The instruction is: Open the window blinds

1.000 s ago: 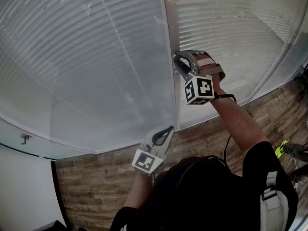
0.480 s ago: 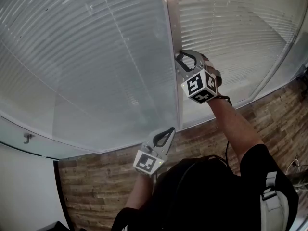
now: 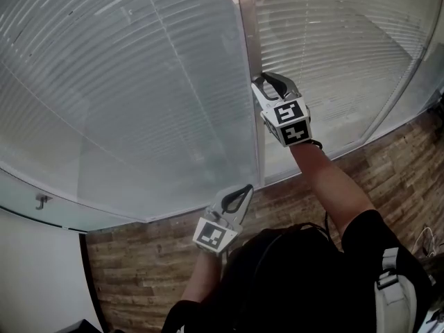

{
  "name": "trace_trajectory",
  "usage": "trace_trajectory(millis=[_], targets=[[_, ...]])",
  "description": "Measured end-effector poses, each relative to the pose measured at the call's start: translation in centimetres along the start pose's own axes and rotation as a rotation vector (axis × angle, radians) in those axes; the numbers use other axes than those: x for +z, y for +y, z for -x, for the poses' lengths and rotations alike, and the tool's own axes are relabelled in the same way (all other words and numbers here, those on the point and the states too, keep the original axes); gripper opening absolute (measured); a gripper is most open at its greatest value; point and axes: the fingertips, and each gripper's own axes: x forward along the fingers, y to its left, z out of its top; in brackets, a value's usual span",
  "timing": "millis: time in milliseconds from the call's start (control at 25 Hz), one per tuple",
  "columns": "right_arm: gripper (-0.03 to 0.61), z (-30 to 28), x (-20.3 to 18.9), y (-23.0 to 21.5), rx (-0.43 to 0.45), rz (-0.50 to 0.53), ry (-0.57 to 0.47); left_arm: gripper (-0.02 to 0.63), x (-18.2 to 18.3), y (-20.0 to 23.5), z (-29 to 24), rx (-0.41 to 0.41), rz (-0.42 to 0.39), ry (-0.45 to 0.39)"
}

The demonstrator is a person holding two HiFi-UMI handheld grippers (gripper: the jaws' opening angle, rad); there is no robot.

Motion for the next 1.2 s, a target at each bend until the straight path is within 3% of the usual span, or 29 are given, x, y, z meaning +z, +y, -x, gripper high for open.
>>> trace_trajectory(millis=[160, 760, 1200], targets=[[0.13, -0.24, -0.72, -0.46, -0.017, -0.156, -0.014, 0.005, -0.1, 0.0, 0.04, -0.005, 0.002, 0.001], [0.13, -0.14, -0.59, -0.74, -0.015, -0.427, -0.046, 0.004, -0.65, -0.63, 0.0, -0.024, 0.017, 0.013], [0.132, -0.15, -0.49, -0.85, -0.011, -0.46, -0.053, 0.005, -0.75, -0.78, -0.26, -0.027, 0.025, 0.015]])
